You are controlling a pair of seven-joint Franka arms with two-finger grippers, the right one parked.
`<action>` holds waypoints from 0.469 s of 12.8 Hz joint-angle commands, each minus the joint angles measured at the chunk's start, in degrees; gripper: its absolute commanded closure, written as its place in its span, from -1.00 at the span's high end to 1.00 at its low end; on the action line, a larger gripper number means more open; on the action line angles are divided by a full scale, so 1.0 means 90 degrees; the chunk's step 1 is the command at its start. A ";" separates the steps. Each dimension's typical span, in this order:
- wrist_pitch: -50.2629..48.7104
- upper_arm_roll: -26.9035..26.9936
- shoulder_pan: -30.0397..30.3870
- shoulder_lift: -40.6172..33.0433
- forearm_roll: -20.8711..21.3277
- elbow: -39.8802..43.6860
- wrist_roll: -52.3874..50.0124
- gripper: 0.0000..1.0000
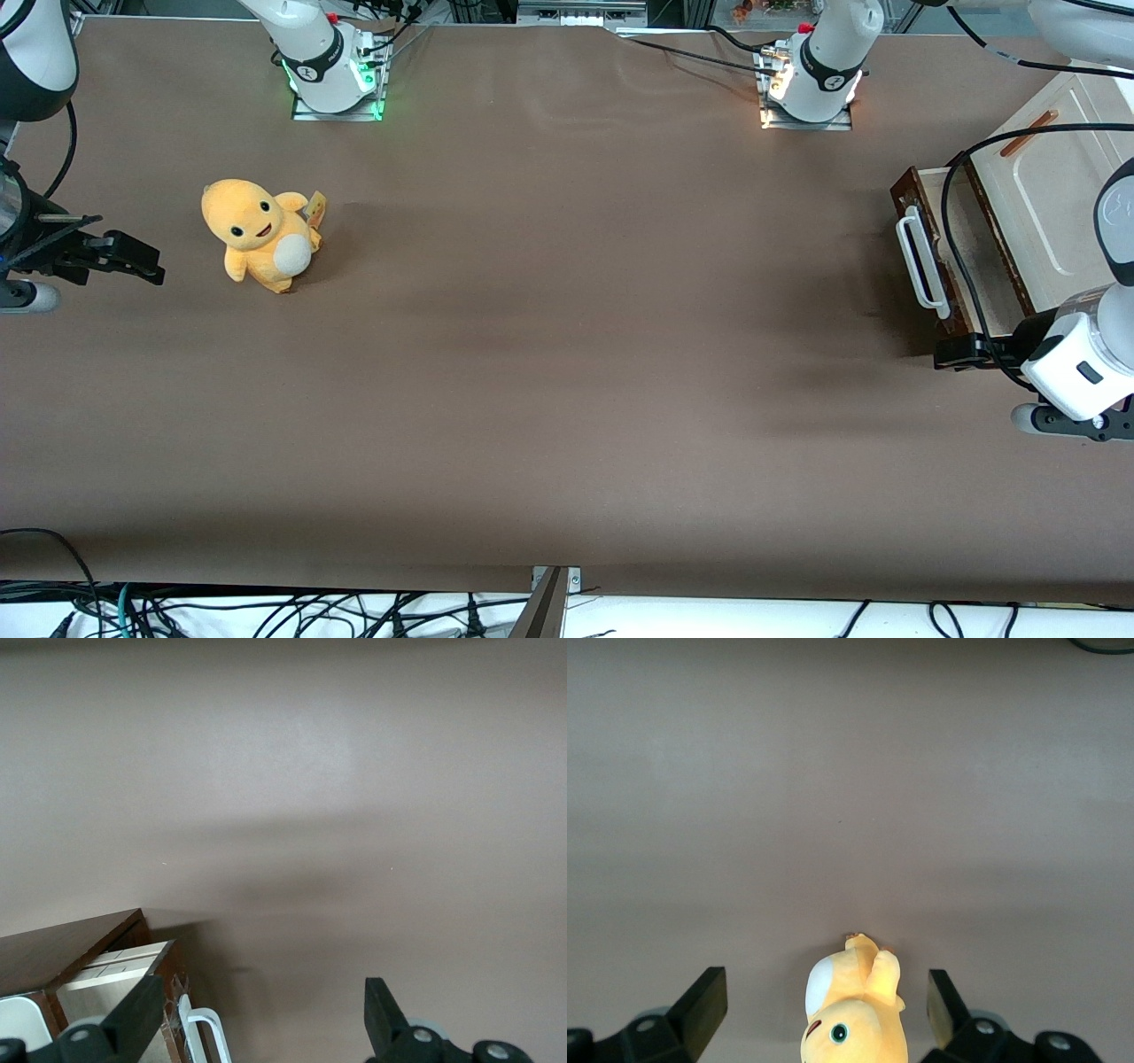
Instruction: Open lower drawer with left arm only
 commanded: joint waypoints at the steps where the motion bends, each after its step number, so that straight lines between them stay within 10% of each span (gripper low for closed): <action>1: -0.0067 -0.0012 -0.0010 -0.0124 -0.0010 -0.0090 0.0062 1.00; 6: -0.0067 -0.0003 0.0000 -0.0124 0.0010 -0.0090 -0.0006 1.00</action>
